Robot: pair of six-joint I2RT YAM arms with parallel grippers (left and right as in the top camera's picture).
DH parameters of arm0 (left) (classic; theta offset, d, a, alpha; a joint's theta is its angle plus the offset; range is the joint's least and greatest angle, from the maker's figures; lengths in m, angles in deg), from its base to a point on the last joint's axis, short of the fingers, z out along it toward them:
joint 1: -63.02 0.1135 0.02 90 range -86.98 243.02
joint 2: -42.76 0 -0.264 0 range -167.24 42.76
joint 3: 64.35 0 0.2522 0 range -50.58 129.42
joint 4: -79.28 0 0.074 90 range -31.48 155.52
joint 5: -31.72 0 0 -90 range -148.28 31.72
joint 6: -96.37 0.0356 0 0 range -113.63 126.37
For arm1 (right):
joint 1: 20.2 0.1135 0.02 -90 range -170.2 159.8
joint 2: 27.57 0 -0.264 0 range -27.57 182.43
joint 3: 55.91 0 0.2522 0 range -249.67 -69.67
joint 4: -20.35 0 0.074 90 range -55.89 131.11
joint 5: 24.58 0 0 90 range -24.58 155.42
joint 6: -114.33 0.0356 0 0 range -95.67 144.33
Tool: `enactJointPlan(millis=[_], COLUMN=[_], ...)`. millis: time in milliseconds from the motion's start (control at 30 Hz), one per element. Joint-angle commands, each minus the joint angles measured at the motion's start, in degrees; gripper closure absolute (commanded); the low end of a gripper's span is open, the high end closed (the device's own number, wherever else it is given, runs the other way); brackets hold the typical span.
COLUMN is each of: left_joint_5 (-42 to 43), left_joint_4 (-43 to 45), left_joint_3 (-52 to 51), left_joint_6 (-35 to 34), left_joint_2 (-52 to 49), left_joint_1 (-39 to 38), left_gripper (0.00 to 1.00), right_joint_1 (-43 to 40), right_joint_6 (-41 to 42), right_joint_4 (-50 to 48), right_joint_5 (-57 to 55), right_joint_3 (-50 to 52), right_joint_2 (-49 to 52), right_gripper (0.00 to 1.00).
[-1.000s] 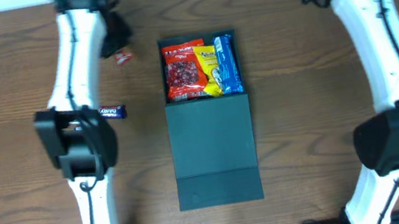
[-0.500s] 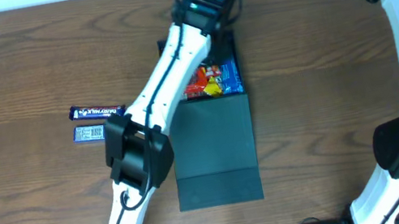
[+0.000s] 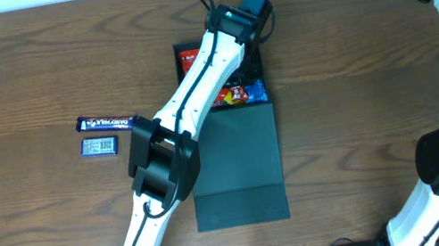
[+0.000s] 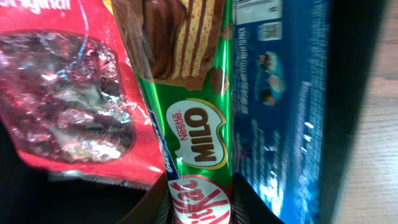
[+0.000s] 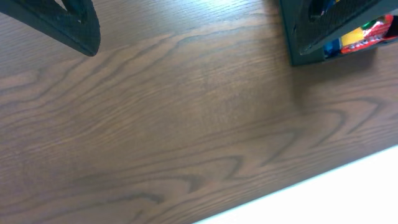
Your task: Pack container
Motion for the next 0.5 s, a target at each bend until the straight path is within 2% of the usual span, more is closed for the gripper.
enactJointPlan(millis=[0, 133, 200, 233, 333, 467], left_joint_5=[0.2, 0.4, 0.3, 0.2, 0.2, 0.1], left_joint_4=[0.3, 1.1, 0.9, 0.8, 0.6, 0.2], left_joint_3=[0.9, 0.9, 0.9, 0.9, 1.0, 1.4], left_joint_6=[-1.0, -0.9, -0.9, -0.9, -0.9, -0.9], left_joint_2=[-1.3, -1.6, -1.6, -1.6, -1.4, 0.3], left_joint_1=[0.5, 0.6, 0.6, 0.6, 0.8, 1.6], left_gripper=[0.75, 0.71, 0.49, 0.41, 0.37, 0.39], right_joint_1=[-0.4, -0.9, -1.1, -1.2, -1.2, -1.1], right_joint_6=[-1.4, -1.4, -1.4, -1.4, -1.4, -1.4], right_joint_4=[0.1, 0.1, 0.1, 0.1, 0.1, 0.1], right_joint_5=[0.0, 0.0, 0.0, 0.0, 0.0, 0.0], right_joint_3=[0.2, 0.2, 0.2, 0.2, 0.2, 0.2], right_joint_2=[-0.8, -0.8, -0.8, -0.8, -0.8, -0.8], right_gripper=[0.01, 0.01, 0.01, 0.01, 0.01, 0.01])
